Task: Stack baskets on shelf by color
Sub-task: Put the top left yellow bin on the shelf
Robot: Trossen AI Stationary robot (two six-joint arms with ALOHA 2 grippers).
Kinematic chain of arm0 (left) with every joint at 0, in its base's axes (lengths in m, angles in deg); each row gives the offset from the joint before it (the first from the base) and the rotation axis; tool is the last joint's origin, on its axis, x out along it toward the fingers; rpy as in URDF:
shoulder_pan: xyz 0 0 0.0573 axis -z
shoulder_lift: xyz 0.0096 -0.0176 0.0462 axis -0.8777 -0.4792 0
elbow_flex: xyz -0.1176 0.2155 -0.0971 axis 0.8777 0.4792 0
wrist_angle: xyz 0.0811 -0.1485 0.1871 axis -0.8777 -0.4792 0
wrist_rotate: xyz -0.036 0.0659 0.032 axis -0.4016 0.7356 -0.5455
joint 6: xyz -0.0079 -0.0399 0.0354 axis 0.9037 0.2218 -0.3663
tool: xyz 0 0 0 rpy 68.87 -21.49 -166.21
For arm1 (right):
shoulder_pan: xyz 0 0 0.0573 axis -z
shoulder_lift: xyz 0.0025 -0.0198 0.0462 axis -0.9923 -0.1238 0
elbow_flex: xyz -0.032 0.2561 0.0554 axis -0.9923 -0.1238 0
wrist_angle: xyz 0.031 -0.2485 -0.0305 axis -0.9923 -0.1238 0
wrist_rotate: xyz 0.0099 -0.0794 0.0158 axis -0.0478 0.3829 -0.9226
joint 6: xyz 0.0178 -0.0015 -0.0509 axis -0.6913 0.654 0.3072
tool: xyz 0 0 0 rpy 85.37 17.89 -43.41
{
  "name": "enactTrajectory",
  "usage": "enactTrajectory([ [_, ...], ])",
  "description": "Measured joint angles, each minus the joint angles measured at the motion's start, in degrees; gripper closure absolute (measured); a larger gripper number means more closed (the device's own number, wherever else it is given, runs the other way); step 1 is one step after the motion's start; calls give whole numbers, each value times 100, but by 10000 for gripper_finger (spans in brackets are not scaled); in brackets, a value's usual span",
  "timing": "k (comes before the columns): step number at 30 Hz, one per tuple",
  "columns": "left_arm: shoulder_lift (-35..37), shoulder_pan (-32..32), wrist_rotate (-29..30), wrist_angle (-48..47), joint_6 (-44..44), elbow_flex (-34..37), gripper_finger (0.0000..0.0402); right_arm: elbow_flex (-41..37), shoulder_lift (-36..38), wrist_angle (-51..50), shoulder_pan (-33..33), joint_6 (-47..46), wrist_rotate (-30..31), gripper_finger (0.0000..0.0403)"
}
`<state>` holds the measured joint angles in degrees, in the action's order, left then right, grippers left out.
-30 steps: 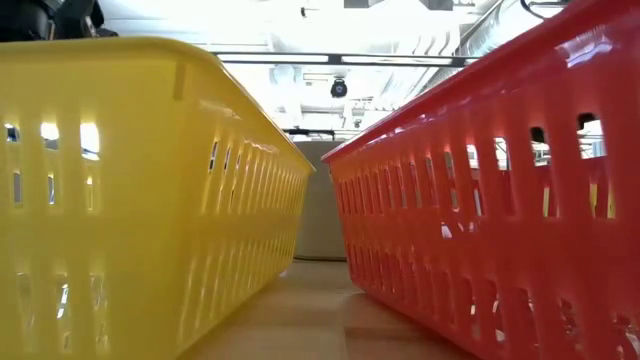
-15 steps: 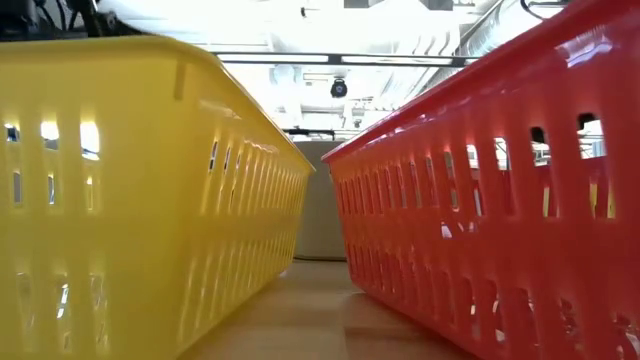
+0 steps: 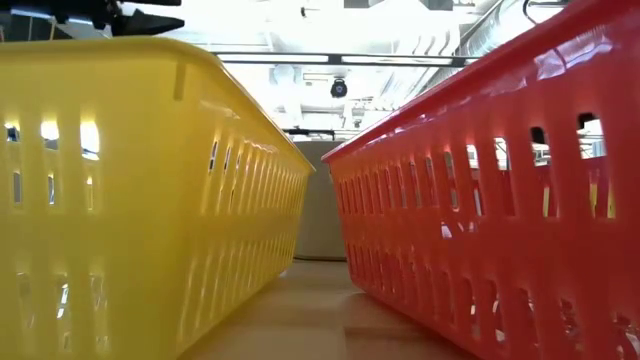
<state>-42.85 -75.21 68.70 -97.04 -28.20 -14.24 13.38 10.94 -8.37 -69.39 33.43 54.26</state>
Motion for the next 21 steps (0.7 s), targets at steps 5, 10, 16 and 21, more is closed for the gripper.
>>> enactTrajectory([
  [5,-674,0,-211,-804,-520,-643,282,0,2,273,0,-242,-20,249],
  [10,-1273,0,-626,-1541,-973,-1085,282,0,2,493,0,-290,-30,249],
  [16,-1930,4,-1066,-2229,-1474,-1206,282,0,2,591,0,-409,-30,249],
  [21,-2435,10,-1273,-2520,-1663,-1206,282,0,2,591,0,-489,-30,249],
])
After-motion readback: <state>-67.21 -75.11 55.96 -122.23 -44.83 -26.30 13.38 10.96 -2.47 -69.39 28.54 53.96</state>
